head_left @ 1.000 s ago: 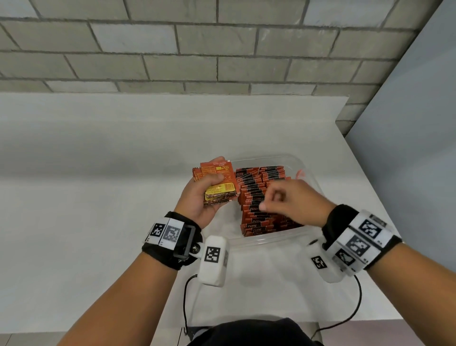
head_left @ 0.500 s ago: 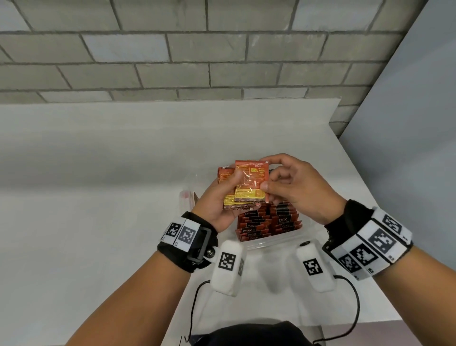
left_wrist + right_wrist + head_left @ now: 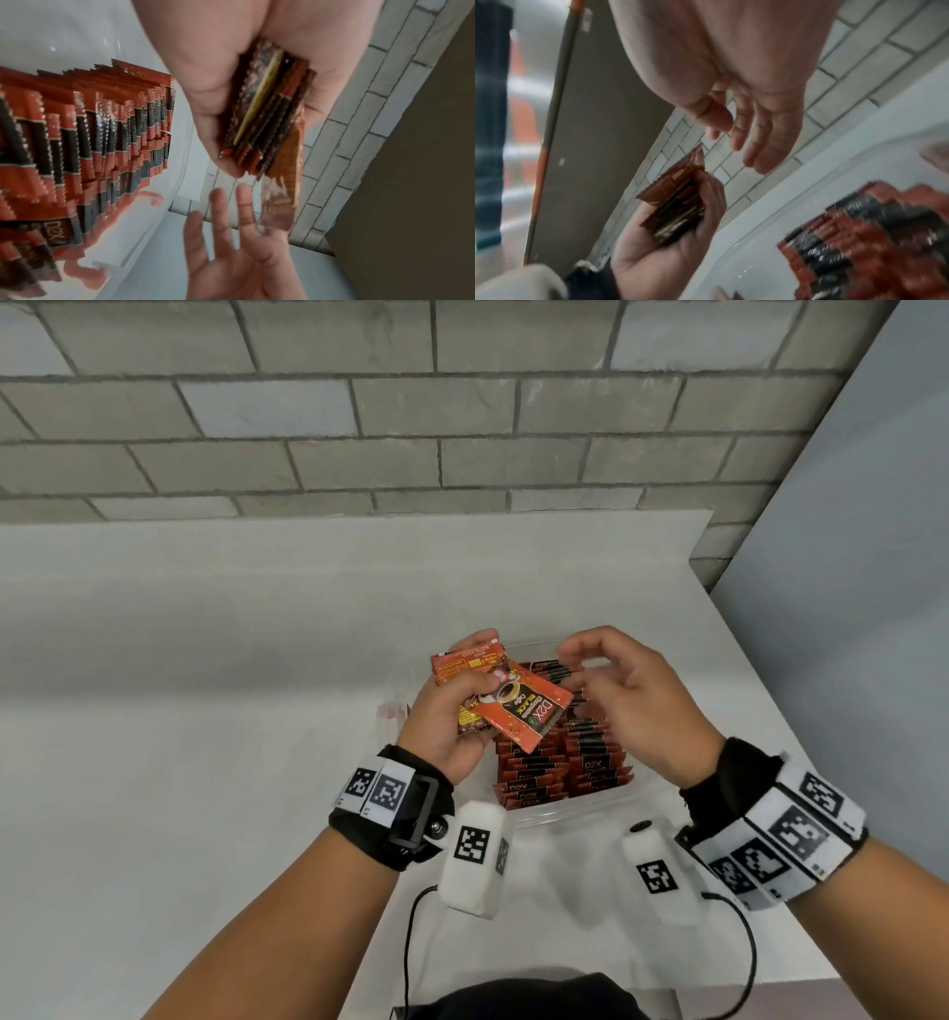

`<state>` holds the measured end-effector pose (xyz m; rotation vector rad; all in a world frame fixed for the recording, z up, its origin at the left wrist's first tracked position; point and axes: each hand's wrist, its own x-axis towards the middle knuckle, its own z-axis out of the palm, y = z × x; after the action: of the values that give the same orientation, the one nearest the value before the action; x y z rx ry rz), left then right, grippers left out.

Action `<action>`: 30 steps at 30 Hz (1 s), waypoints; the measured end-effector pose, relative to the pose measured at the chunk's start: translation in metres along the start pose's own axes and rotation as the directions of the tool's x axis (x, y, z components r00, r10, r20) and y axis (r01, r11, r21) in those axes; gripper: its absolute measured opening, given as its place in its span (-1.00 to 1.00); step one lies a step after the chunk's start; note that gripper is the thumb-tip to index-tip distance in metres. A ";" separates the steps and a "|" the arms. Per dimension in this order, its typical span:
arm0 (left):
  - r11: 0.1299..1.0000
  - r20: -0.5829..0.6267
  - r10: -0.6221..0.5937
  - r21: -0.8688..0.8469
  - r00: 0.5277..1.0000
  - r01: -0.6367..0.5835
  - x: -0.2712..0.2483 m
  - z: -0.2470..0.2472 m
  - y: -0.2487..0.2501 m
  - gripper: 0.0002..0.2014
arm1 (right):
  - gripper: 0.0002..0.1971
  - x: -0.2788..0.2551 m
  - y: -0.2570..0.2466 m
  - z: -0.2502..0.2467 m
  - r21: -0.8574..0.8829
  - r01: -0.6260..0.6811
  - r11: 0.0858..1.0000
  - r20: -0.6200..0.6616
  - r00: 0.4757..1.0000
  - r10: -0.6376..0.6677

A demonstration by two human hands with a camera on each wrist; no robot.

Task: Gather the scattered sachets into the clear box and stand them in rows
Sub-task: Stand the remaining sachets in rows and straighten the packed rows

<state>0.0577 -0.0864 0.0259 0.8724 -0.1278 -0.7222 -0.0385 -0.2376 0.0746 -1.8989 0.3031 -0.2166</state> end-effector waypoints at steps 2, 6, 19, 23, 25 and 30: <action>0.999 -0.020 0.051 0.004 0.999 -0.051 0.001 0.001 0.001 -0.53 | -0.86 -0.002 -0.002 0.003 0.209 -0.183 0.961 0.011 0.983 0.185; 0.995 -0.001 0.101 0.004 0.995 -0.101 0.003 0.007 0.000 -0.54 | -0.83 -0.001 -0.002 0.004 0.263 -0.290 0.920 0.150 0.955 0.258; 0.995 -0.054 0.069 -0.066 0.996 -0.073 0.004 -0.022 0.005 -0.66 | -0.73 -0.003 0.013 -0.050 -0.586 0.104 0.804 0.206 0.978 0.024; 0.996 -0.068 0.061 -0.064 0.996 -0.065 0.005 -0.024 0.004 -0.65 | -0.80 -0.006 0.018 -0.052 -0.627 0.149 0.765 0.321 0.944 0.080; 0.996 -0.070 0.054 -0.067 0.996 -0.059 0.004 -0.023 0.004 -0.64 | -0.81 -0.006 0.018 -0.050 -0.625 0.146 0.767 0.353 0.929 0.112; 0.997 -0.065 0.045 -0.053 0.997 -0.049 0.003 -0.022 0.004 -0.62 | -0.81 -0.005 0.022 -0.041 -0.640 0.162 0.751 0.435 0.882 0.181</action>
<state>0.0702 -0.0723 0.0138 0.8369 -0.0717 -0.6506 -0.0573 -0.2803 0.0679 -2.5791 0.0422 0.4377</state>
